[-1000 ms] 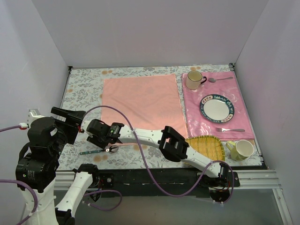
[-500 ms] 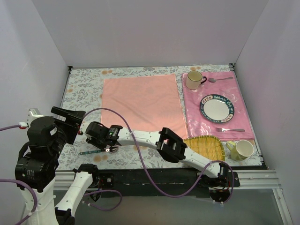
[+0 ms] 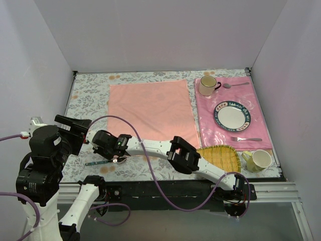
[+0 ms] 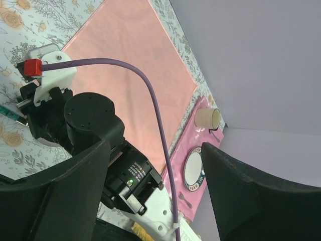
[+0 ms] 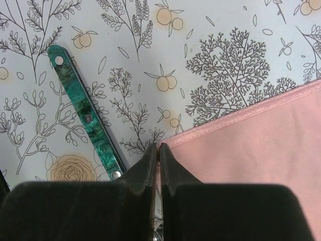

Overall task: Fold the napkin, place the utensils inside, and roll it up
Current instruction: Fold the napkin

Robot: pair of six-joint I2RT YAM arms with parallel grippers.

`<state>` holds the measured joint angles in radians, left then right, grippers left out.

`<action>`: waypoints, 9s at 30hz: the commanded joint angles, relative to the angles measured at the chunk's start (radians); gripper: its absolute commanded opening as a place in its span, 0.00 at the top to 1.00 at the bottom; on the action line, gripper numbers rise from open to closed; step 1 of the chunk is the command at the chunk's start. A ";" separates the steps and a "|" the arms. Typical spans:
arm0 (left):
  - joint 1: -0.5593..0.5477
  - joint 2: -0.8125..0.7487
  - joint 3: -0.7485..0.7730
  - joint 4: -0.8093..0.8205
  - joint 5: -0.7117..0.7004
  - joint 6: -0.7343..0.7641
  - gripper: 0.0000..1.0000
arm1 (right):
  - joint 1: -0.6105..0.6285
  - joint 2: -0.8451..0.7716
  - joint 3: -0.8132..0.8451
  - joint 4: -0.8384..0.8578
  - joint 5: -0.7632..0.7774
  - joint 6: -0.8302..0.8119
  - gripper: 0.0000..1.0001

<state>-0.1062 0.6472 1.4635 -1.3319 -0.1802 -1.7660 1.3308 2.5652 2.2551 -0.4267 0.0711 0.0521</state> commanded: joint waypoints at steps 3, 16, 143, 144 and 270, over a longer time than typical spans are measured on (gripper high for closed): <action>0.007 0.012 -0.008 0.000 0.007 -0.003 0.27 | -0.007 -0.022 -0.017 -0.089 -0.033 0.015 0.99; 0.007 -0.017 -0.026 -0.004 -0.015 -0.030 0.27 | -0.127 -0.200 -0.106 -0.086 -0.158 0.126 0.99; 0.007 0.460 -0.233 0.427 0.214 0.086 0.28 | -1.044 -0.025 0.047 0.279 -0.215 0.095 0.99; 0.007 0.460 -0.233 0.427 0.214 0.086 0.28 | -1.047 -0.022 0.049 0.281 -0.217 0.097 0.99; 0.163 1.865 0.423 1.441 0.354 -0.035 0.86 | -1.035 -0.732 -0.990 -0.466 -0.248 0.080 0.85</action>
<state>0.0456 2.4985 1.8526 0.1272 0.1753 -1.8137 0.3023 1.8141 1.2377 -0.8459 -0.2394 0.1642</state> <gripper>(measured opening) 0.141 0.153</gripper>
